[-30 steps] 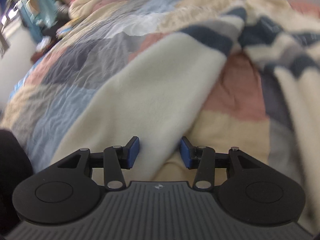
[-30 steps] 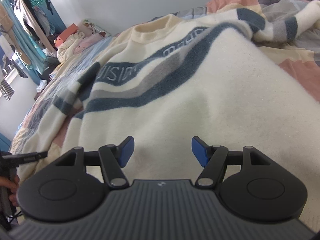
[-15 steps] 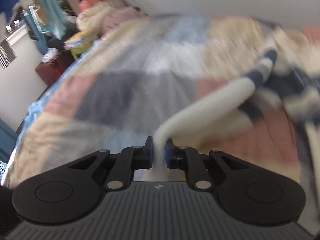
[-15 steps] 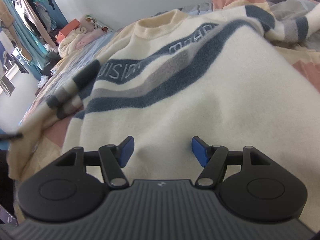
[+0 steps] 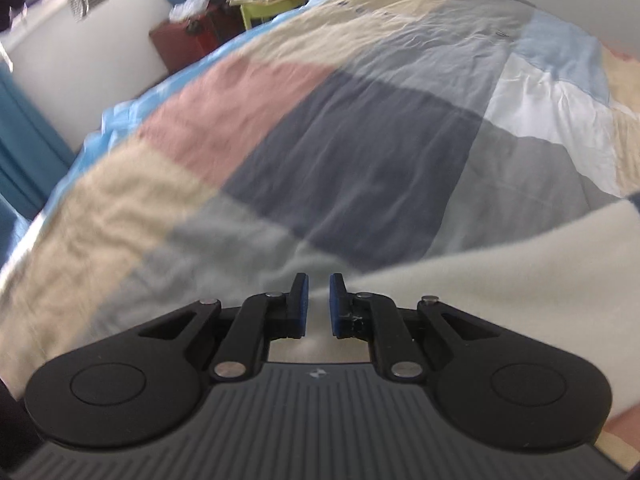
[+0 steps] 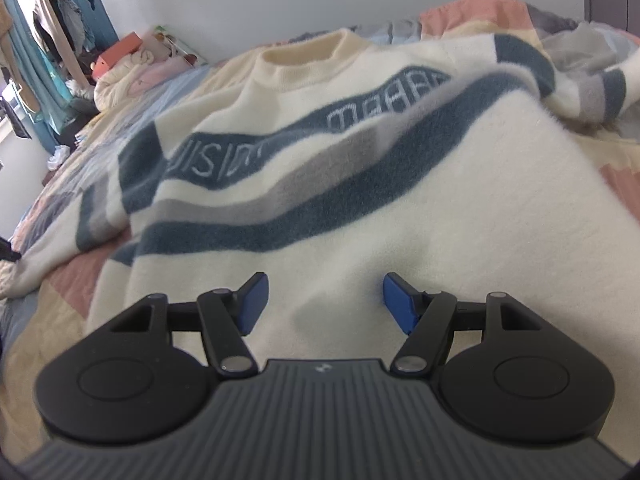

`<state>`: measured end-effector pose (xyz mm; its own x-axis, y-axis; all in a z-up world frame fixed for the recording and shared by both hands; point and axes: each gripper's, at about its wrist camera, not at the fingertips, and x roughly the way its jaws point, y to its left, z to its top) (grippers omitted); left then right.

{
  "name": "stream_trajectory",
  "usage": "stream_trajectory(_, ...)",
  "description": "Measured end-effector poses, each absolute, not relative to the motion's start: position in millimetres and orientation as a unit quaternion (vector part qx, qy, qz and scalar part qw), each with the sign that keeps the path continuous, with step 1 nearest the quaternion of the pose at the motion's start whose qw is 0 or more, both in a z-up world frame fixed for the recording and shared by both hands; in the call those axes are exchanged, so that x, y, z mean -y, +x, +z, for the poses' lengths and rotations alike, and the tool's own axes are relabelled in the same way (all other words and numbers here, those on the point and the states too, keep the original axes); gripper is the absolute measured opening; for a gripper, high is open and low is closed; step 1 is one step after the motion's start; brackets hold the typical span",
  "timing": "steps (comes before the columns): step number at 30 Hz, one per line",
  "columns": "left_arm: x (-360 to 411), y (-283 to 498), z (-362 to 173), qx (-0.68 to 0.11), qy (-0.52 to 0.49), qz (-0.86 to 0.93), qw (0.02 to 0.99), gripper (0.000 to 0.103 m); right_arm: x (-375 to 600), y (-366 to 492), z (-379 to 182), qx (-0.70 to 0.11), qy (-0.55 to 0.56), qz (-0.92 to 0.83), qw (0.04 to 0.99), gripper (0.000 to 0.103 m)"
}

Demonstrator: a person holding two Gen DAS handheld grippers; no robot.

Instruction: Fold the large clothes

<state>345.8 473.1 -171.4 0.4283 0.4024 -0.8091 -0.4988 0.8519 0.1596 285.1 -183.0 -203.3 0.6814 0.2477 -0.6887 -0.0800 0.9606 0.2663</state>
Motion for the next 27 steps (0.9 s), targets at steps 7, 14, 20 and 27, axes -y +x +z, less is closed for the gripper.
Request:
stream_trajectory(7,-448.9,309.9,-136.1,-0.434,-0.08,0.235,0.866,0.014,183.1,283.7,-200.5,-0.385,0.111,0.089,0.912,0.067)
stream_trajectory(14,-378.3,277.5,-65.4,-0.39,-0.106,0.182,0.897,0.02,190.0,265.1,-186.0,-0.357,0.115,0.093,0.922,0.066)
stream_trajectory(20,-301.5,250.0,-30.6,-0.37,-0.114,0.14,0.911,0.03,222.0,238.8,-166.5,-0.32,0.16,0.084,0.93,0.066)
stream_trajectory(27,-215.0,218.7,-41.1,-0.368,-0.172,0.111,0.907,0.041,264.1,204.6,-143.9,-0.263,0.189,0.045,0.945,0.066)
